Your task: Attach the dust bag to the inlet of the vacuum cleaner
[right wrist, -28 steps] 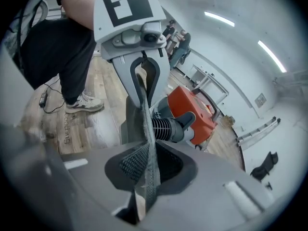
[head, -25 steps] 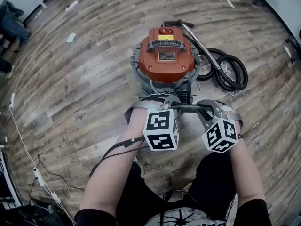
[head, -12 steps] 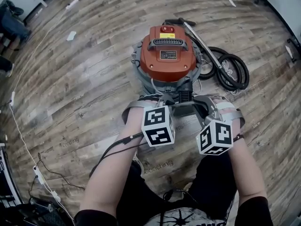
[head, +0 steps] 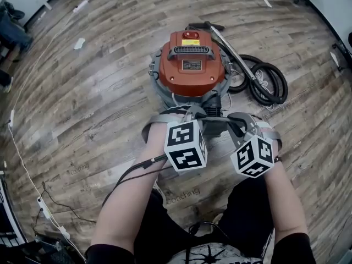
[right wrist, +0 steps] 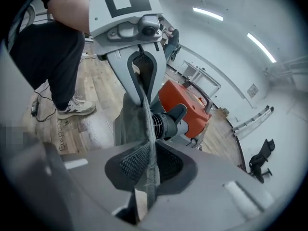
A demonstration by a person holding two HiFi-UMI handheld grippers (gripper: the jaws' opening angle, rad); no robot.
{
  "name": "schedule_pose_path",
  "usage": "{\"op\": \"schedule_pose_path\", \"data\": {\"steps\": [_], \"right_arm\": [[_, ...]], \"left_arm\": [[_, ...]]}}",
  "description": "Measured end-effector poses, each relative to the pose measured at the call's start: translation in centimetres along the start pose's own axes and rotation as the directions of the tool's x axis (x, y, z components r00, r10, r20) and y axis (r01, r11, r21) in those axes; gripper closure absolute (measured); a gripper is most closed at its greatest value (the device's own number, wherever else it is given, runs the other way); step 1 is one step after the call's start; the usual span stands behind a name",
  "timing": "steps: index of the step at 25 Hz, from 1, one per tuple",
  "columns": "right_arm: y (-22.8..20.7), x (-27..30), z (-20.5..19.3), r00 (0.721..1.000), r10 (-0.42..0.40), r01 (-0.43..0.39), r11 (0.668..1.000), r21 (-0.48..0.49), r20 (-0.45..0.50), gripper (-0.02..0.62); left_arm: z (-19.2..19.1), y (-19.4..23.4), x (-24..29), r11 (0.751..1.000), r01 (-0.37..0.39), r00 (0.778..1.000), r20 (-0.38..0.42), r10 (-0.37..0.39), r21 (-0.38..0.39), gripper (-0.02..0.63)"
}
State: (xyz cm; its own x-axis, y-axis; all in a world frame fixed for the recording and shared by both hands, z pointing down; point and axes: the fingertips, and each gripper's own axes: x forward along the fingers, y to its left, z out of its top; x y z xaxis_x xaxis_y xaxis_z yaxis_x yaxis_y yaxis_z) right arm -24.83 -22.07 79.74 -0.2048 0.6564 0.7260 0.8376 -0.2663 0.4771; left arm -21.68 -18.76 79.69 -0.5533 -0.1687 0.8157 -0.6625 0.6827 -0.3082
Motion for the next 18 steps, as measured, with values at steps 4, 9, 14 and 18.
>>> {"op": "schedule_pose_path", "data": {"steps": [4,9,14,18], "right_arm": [[-0.1,-0.3,0.1,1.0,0.005,-0.005,1.0,0.006,-0.012,0.555],[-0.6,-0.3,2.3,0.999,-0.038,0.036,0.994,-0.099,-0.018,0.557],[-0.5,0.1,3.9,0.998,-0.057,0.048,0.976,-0.212,-0.036,0.551],[-0.9,-0.1,2.3,0.998,-0.061,0.057,0.99,-0.127,-0.024,0.551]], "left_arm": [[-0.1,-0.1,0.2,0.999,0.006,1.0,0.015,-0.006,-0.037,0.577],[-2.1,-0.5,0.8,0.988,0.055,0.999,0.007,-0.054,-0.143,0.578],[-3.6,-0.9,1.7,0.985,0.08,0.995,-0.042,-0.088,-0.156,0.575],[-2.1,0.5,1.2,0.993,0.027,0.999,-0.016,-0.029,-0.114,0.575]]}}
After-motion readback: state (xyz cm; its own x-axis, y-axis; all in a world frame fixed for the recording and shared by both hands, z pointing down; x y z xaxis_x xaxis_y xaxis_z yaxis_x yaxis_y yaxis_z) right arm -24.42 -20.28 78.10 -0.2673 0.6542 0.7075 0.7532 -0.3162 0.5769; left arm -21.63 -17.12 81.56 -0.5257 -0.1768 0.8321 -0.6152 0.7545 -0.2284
